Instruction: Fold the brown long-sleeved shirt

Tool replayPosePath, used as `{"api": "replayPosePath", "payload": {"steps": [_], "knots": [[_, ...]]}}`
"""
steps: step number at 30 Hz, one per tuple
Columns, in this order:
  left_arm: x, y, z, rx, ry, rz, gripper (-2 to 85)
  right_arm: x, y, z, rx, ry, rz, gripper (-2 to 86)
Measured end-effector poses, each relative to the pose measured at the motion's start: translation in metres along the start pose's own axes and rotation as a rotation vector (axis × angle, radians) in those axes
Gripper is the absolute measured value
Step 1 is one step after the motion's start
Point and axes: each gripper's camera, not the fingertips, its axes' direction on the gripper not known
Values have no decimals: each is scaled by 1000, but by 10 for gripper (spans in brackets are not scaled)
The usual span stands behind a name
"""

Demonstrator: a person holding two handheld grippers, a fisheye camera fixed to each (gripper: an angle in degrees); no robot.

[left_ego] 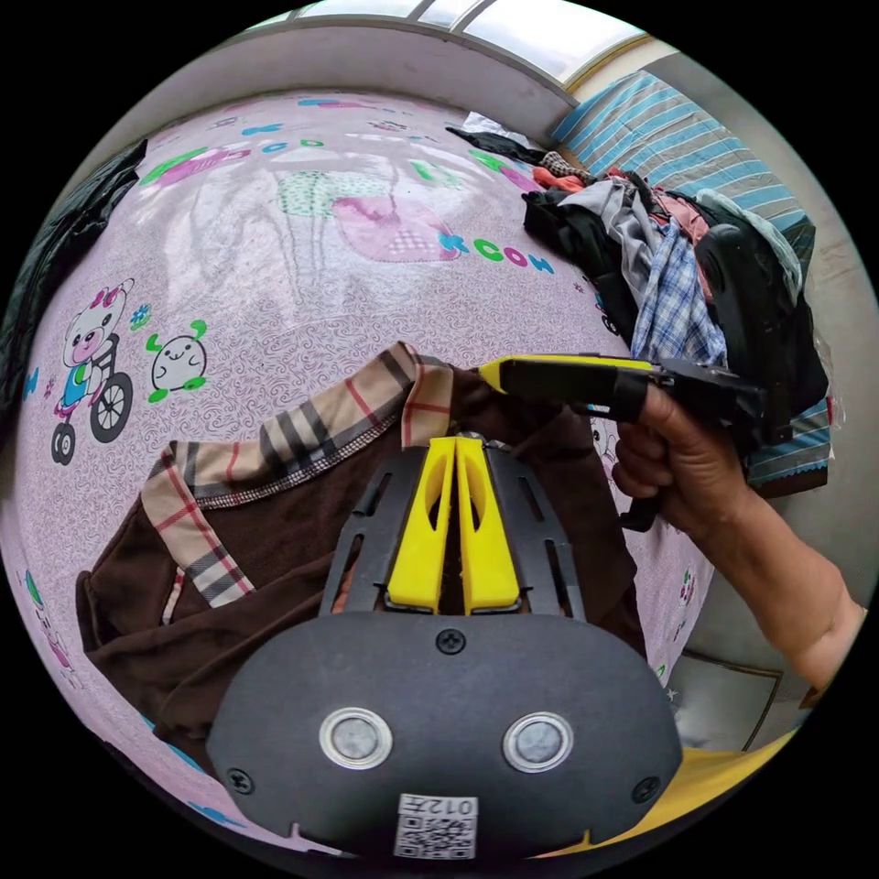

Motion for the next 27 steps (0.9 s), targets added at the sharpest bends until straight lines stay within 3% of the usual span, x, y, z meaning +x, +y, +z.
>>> {"api": "replayPosePath", "payload": {"steps": [6,12,21,25,27], "knots": [[-10,3,-3,12,13,2,-2,16,10,-4,51,-9,69,0],[-19,6,-7,17,19,-3,-2,-4,20,-10,85,-110,-40,0],[-29,8,-18,11,23,2,-2,-3,-4,8,42,-7,16,0],[-38,5,-25,-25,48,-43,-2,-6,10,-33,158,-13,-17,0],[-39,7,-48,75,58,-43,-2,-13,14,-39,148,-30,-75,0]]}}
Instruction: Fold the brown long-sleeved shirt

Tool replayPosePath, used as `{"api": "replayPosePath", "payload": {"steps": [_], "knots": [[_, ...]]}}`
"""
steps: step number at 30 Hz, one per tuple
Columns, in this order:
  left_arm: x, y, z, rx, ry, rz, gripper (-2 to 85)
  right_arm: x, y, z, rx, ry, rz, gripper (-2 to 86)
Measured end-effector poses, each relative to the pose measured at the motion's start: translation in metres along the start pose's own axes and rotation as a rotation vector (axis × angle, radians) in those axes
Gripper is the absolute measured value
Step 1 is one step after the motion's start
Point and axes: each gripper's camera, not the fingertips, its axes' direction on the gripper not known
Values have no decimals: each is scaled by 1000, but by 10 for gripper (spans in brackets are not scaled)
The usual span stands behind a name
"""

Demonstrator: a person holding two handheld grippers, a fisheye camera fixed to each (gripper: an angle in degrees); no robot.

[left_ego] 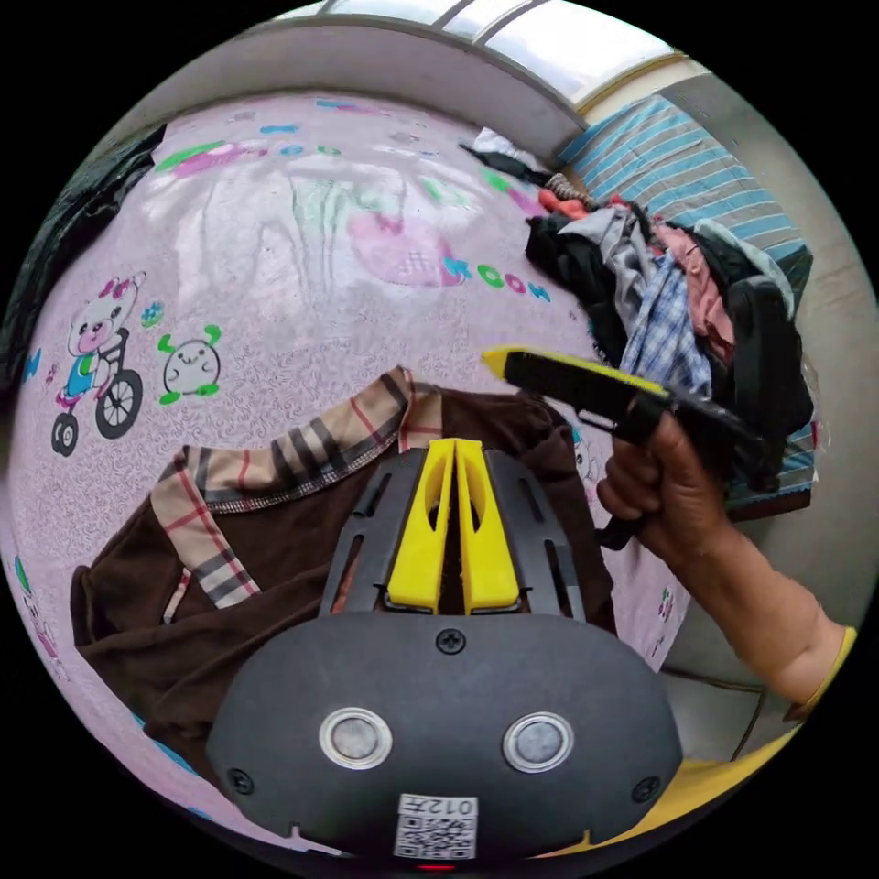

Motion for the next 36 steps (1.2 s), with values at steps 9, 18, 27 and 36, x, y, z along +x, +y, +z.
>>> {"api": "replayPosePath", "payload": {"steps": [9,18,27,36], "knots": [[-68,69,-133,249,-102,-163,-1,7,-16,24,-166,-24,65,0],[-167,158,-177,254,-175,-428,2,-111,-7,26,-57,-92,-196,0],[-170,99,-154,62,-306,-345,3,-196,-24,101,-214,-7,-301,0],[-126,108,-190,170,-267,-280,4,-116,-15,31,-47,19,-92,-1]]}}
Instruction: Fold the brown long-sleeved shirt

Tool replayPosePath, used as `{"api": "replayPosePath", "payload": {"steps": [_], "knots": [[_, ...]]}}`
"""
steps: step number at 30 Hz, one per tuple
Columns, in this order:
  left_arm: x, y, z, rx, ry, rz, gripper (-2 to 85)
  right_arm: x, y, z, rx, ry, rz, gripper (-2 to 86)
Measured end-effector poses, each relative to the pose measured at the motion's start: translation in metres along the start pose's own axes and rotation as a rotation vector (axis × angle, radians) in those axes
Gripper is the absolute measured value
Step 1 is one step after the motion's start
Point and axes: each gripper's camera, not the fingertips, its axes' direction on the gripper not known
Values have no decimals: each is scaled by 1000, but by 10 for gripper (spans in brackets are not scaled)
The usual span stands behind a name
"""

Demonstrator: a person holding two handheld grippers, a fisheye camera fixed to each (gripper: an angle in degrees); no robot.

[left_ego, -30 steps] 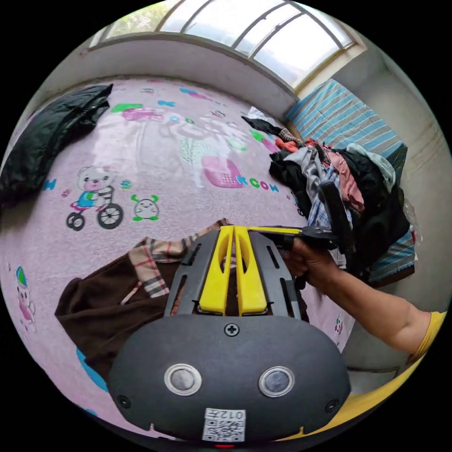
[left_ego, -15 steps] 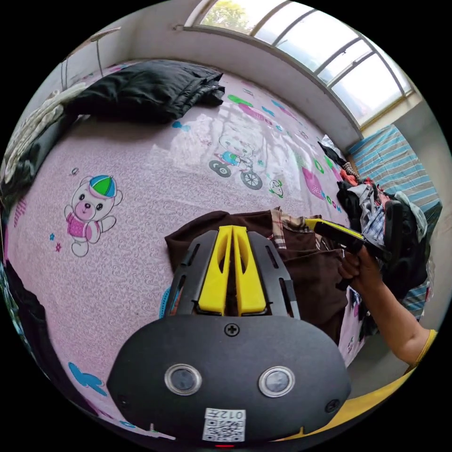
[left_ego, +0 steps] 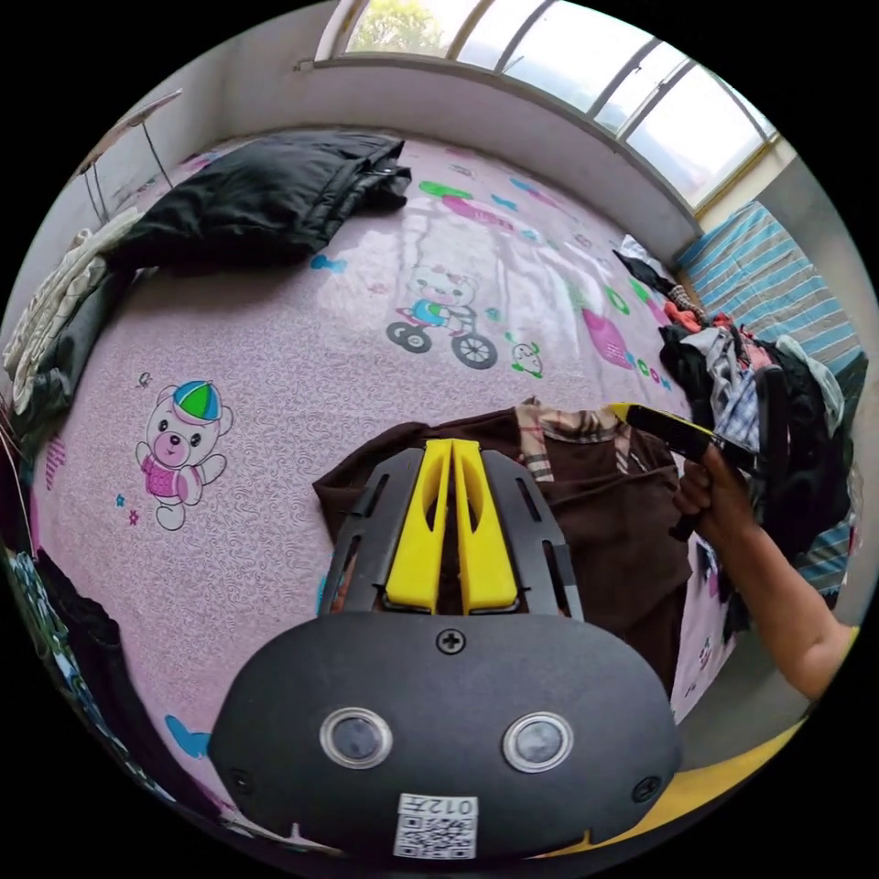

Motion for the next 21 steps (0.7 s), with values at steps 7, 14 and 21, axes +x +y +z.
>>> {"api": "replayPosePath", "payload": {"steps": [7,14,21], "knots": [[73,-35,35,-97,66,147,4,9,6,-1,-46,-28,-46,-1],[109,-66,72,-199,-9,183,1,3,3,15,-101,101,13,0],[105,-59,48,-150,11,102,2,17,20,-24,-7,37,19,0]]}}
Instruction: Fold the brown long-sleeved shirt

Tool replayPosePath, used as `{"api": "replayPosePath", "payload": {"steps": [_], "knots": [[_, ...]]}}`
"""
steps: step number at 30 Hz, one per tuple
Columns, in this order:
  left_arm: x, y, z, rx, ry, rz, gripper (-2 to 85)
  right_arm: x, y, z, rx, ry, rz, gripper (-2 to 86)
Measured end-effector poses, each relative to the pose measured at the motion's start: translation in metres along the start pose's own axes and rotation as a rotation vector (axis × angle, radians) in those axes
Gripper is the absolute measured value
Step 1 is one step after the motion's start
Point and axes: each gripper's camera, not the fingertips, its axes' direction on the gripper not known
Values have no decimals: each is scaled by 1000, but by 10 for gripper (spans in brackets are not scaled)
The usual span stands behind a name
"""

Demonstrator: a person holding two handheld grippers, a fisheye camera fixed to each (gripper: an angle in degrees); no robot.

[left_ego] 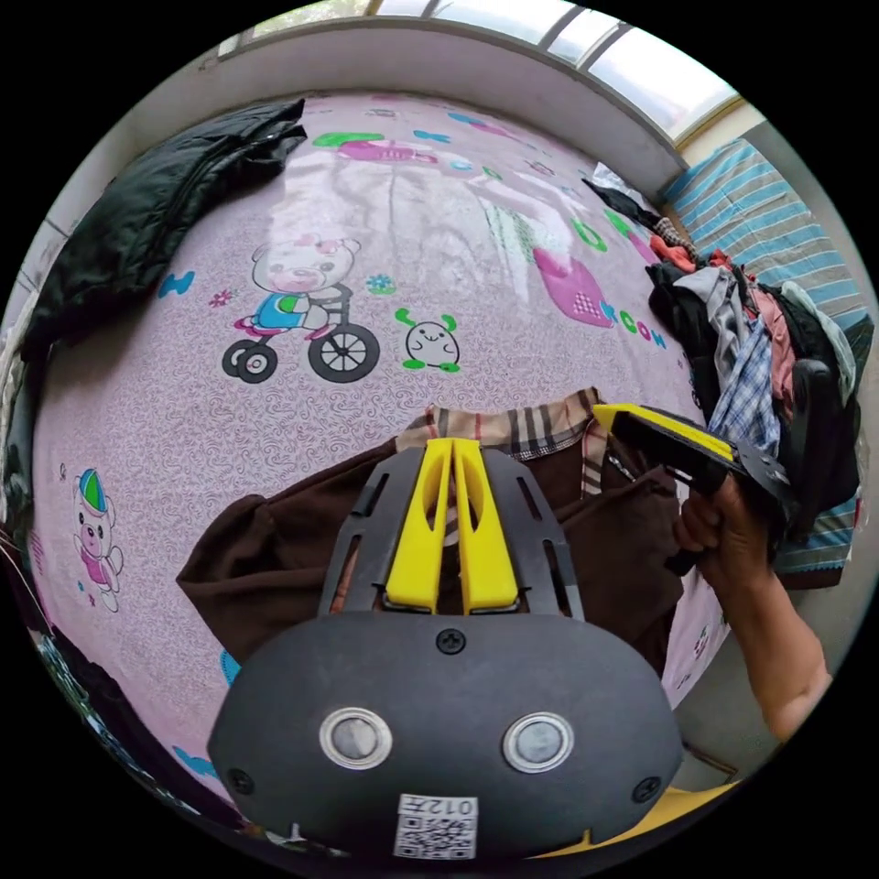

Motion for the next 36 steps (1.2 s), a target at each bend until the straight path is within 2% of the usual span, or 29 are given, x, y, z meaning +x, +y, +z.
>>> {"api": "replayPosePath", "payload": {"steps": [3,5,10,12,18,19,24,26,29,34,36], "knots": [[-10,21,-46,130,62,-5,3,44,20,-50,88,4,96,0],[-18,40,-69,164,23,-14,4,92,44,-74,95,9,191,0],[-58,90,-92,143,-54,-114,4,136,77,-85,35,49,255,0],[-77,103,-87,89,-69,-181,4,130,79,-81,7,58,216,0],[-84,109,-62,-27,-130,-193,4,113,62,-51,-95,152,124,-1],[-83,110,-64,2,-132,-190,4,113,59,-45,-124,168,113,0],[-80,102,-67,-26,-134,-157,4,119,52,-50,-118,219,139,0],[-77,103,-81,-6,-151,-169,4,119,59,-72,-50,208,173,0],[-55,111,-115,63,-91,-88,3,99,81,-101,9,52,123,0],[-1,139,-106,-79,-34,92,2,54,120,-92,-76,35,-33,-1],[10,148,-87,-138,-92,112,2,51,126,-79,-121,55,-45,-1]]}}
